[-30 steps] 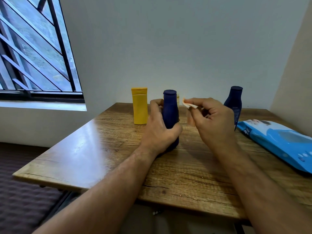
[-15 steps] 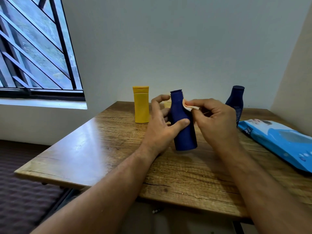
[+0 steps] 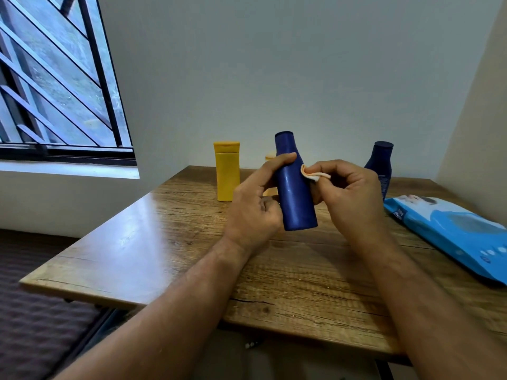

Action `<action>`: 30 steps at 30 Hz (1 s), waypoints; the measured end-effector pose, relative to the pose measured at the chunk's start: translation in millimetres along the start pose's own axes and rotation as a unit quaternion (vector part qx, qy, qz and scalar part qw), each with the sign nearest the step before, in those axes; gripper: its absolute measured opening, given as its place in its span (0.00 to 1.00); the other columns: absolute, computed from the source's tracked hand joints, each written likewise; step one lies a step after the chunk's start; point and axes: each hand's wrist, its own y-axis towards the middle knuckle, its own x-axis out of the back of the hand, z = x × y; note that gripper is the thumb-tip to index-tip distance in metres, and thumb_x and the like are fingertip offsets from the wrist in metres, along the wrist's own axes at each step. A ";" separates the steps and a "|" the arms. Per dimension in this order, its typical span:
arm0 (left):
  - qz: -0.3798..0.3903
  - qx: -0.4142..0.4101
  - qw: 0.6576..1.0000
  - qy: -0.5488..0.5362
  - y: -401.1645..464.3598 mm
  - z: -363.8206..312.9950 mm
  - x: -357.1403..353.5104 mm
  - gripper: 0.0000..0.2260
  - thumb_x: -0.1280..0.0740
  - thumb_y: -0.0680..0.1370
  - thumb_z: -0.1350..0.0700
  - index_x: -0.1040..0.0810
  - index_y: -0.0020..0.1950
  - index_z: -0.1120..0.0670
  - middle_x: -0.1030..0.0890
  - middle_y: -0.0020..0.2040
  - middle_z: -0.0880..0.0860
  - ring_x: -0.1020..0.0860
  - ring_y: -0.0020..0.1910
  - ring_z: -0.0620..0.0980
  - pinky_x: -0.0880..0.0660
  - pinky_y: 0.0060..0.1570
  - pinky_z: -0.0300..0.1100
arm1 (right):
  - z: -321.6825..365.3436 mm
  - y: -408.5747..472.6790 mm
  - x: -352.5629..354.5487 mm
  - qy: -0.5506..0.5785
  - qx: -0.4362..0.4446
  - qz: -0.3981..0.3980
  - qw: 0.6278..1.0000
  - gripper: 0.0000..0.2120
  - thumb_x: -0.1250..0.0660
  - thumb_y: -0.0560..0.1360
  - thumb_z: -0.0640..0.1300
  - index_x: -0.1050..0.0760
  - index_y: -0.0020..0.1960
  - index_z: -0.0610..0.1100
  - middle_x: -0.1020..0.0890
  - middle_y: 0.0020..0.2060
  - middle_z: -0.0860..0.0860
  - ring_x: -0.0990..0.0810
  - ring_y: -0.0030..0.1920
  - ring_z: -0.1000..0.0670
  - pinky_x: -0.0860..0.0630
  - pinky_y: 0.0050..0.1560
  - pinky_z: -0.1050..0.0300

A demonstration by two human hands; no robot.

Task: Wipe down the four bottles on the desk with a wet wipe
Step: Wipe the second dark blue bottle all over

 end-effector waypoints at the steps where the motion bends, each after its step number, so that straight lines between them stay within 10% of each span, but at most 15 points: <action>1: 0.003 -0.012 1.000 0.019 0.1 -0.1 -0.6 0.31 0.37 0.71 0.74 0.28 0.72 0.54 0.25 0.68 0.55 0.21 0.62 0.51 0.18 0.52 0.46 | 0.3 0.0 0.1 0.005 -0.004 0.001 1.000 0.08 0.33 0.77 0.34 0.18 0.50 0.45 0.16 0.44 0.53 0.17 0.42 0.56 0.22 0.37 0.66; 8: -0.052 -0.054 0.968 0.240 -2.4 -0.7 -11.7 0.33 0.20 0.64 0.56 0.31 0.63 0.43 0.40 0.64 0.49 0.35 0.64 0.52 0.28 0.63 0.50 | 2.7 2.3 3.4 0.044 -0.042 0.026 0.998 0.09 0.31 0.76 0.35 0.18 0.45 0.48 0.15 0.43 0.52 0.17 0.45 0.52 0.18 0.41 0.60; 14: -0.038 -0.077 0.959 0.269 -1.9 -2.4 -9.4 0.27 0.22 0.64 0.54 0.26 0.59 0.55 0.27 0.61 0.55 0.29 0.60 0.51 0.28 0.58 0.51 | 3.9 5.6 11.2 0.119 -0.103 0.091 0.983 0.08 0.31 0.73 0.34 0.19 0.42 0.46 0.16 0.41 0.52 0.17 0.44 0.53 0.19 0.39 0.62; 20: 0.019 -0.028 0.974 0.225 -5.4 -6.2 -4.3 0.26 0.23 0.66 0.51 0.34 0.56 0.45 0.23 0.48 0.47 0.21 0.46 0.49 0.19 0.46 0.50 | 3.4 5.5 13.8 0.230 -0.147 0.148 0.951 0.08 0.34 0.65 0.38 0.17 0.34 0.46 0.17 0.35 0.50 0.21 0.36 0.51 0.26 0.29 0.60; 30: -0.004 0.024 0.950 0.312 -2.5 -8.6 -0.9 0.16 0.28 0.70 0.48 0.18 0.57 0.48 0.17 0.38 0.47 0.20 0.37 0.48 0.19 0.45 0.46 | 1.6 5.6 8.2 0.210 -0.085 0.032 0.973 0.10 0.32 0.72 0.35 0.16 0.39 0.47 0.16 0.37 0.49 0.19 0.37 0.51 0.25 0.30 0.59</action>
